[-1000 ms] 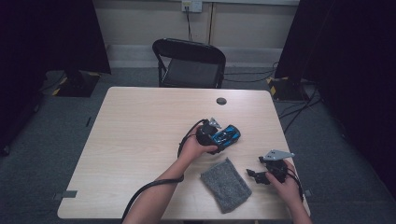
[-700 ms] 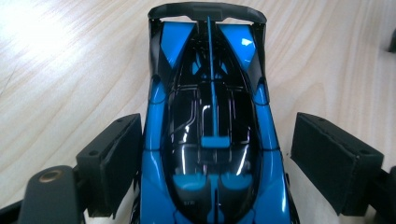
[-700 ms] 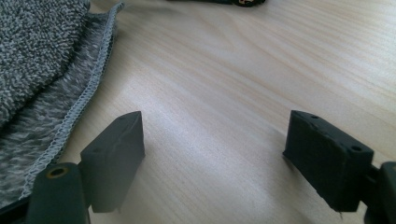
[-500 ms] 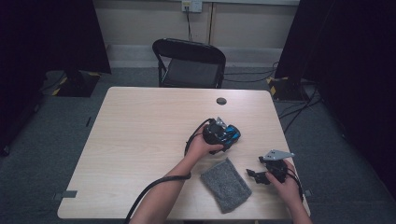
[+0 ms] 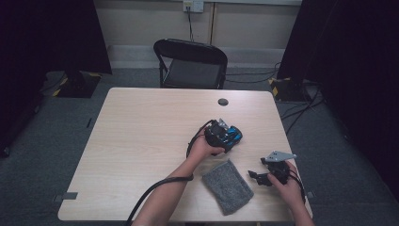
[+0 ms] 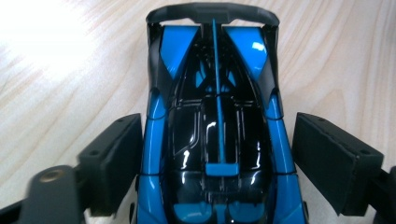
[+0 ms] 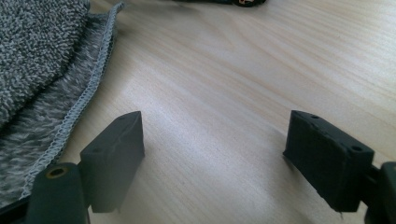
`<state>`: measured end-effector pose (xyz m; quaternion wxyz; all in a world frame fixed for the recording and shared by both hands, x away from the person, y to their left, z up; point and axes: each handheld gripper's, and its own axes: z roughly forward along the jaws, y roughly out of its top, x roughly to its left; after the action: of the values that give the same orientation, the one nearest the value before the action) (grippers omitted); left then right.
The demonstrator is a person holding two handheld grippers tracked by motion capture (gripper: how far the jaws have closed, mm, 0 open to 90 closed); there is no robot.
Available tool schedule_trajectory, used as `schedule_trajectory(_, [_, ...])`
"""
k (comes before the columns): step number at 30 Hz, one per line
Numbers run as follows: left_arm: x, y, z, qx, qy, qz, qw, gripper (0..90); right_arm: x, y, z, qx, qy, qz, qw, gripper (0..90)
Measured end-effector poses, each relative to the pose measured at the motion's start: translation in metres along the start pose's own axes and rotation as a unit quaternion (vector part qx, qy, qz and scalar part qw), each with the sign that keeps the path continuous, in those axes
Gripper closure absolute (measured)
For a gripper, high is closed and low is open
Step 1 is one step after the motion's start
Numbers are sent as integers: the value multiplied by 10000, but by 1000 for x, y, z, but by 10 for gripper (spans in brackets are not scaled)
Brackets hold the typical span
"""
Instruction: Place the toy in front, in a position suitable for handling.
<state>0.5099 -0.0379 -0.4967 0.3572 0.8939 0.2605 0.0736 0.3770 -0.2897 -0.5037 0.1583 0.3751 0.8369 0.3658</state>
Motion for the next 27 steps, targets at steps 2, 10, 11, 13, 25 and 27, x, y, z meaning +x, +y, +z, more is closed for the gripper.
schedule_trajectory(2, [1, -1, 0, -28, 24, -9, 10000, 195, 0, 0, 0, 0, 0, 1, 10000, 189])
schedule_trajectory(10, [-2, 0, 0, 10, 94, 128, 9999, 257, 0, 0, 0, 0, 0, 1, 10000, 189])
schedule_trajectory(11, [-2, 0, 0, 26, 98, 130, 9999, 258, 0, 0, 0, 0, 0, 0, 10000, 189])
schedule_trajectory(13, [-2, 1, 0, 65, 109, 177, 9998, 259, 0, 0, 0, 0, 0, 0, 10000, 189])
schedule_trajectory(25, [-4, 4, -3, 199, 205, 353, 9990, 261, 0, 0, 0, -1, 1, 2, 10000, 189])
schedule_trajectory(27, [-4, 4, -5, 184, 233, 376, 9989, 261, 0, 0, 0, 0, 1, 1, 10000, 189])
